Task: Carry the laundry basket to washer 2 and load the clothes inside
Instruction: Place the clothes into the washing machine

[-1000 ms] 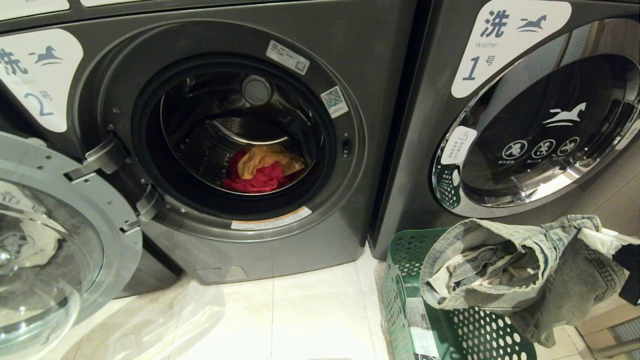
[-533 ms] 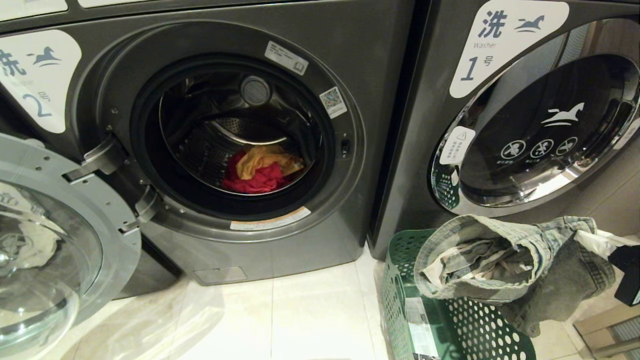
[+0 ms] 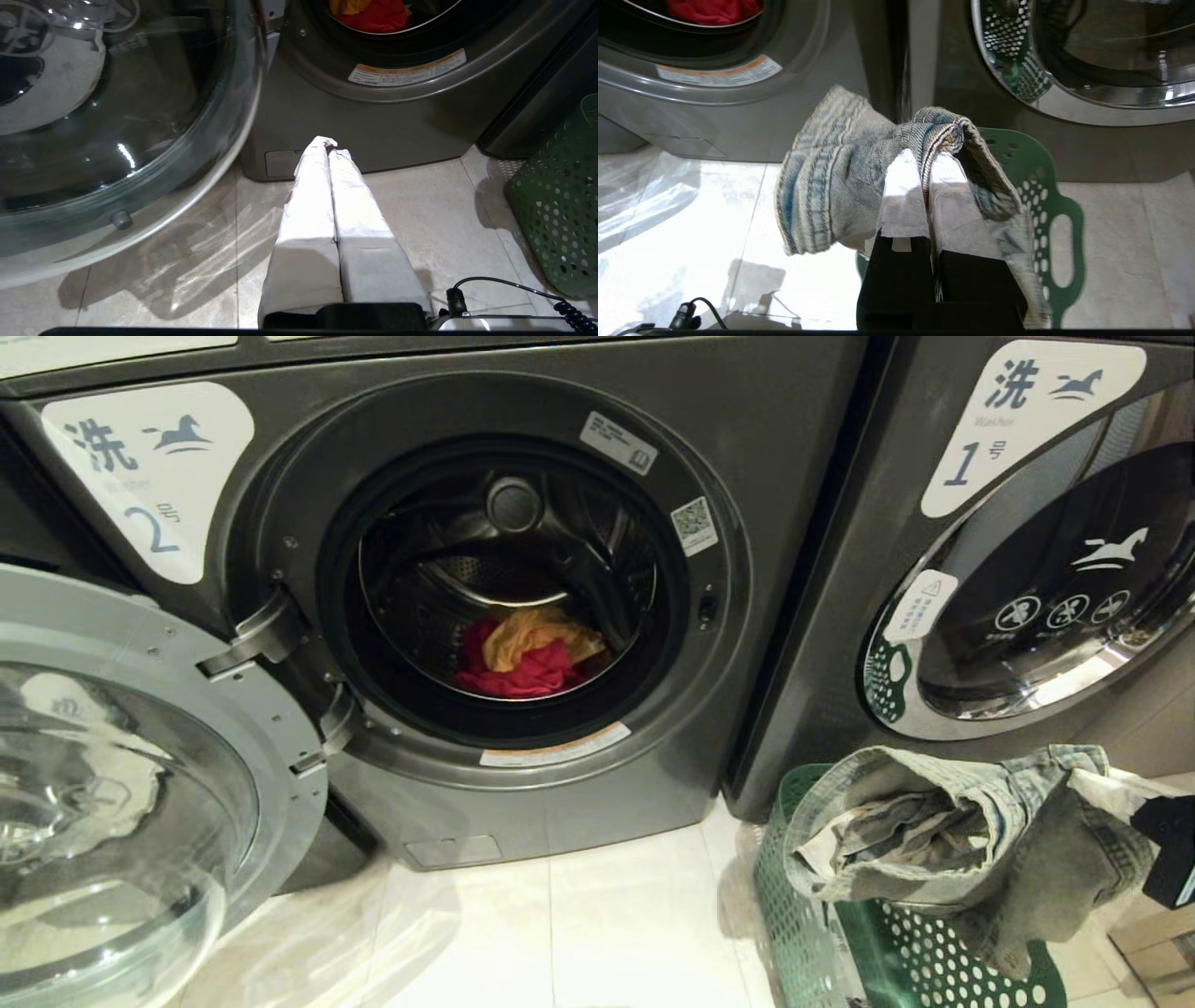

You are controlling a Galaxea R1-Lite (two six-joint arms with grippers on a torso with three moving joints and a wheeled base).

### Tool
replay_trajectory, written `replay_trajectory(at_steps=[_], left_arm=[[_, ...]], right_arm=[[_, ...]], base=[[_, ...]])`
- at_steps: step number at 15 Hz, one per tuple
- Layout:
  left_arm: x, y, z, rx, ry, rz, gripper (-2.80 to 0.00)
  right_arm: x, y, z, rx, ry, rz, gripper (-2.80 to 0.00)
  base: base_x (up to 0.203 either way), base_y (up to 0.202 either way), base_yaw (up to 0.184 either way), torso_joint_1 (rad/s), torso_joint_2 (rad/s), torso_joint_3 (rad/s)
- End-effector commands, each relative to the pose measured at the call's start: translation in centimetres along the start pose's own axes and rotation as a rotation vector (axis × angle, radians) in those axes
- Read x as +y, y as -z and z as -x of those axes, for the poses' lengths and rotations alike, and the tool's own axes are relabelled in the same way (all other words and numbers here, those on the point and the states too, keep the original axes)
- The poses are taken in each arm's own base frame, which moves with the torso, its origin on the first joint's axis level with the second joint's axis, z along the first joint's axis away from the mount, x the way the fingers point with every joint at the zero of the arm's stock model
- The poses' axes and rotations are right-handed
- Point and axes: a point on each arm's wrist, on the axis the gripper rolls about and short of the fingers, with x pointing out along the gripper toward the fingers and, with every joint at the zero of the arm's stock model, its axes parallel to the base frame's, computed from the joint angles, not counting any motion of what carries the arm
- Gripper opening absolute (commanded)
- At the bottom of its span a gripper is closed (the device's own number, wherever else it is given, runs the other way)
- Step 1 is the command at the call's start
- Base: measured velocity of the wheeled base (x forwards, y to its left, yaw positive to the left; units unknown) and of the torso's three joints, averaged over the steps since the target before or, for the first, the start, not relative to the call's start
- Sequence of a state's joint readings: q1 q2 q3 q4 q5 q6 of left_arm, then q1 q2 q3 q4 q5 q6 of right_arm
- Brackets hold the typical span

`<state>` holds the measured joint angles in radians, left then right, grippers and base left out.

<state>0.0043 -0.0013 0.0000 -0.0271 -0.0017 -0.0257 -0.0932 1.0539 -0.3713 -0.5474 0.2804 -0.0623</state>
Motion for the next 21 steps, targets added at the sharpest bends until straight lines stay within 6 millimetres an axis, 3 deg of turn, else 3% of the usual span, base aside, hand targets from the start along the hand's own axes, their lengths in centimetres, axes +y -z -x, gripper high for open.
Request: replay_trajectory(at_steps=[1, 11, 21], left_arm=[[0.01, 0.30, -0.07, 0.010, -0.001, 0.000, -2.80], [0.01, 0.30, -0.07, 0.010, -0.001, 0.000, -2.80], [0.01, 0.30, -0.07, 0.010, -0.001, 0.000, -2.80]], right_arm=[[-0.02, -0.10, -0.04, -0.004, -0.001, 0.002, -2.80], [0.00, 0.18, -0.04, 0.005, -0.003, 0.000, -2.80], [0.06, 0.00, -0.06, -0.003, -0.038, -0.001, -2.80]], base=[[0.000, 0.200, -0.002, 0.000, 0.00, 0.002], [0.000, 0.189, -0.002, 0.003, 0.00, 0.003], [0.000, 0.010, 0.000, 0.000, 0.00, 0.000]])
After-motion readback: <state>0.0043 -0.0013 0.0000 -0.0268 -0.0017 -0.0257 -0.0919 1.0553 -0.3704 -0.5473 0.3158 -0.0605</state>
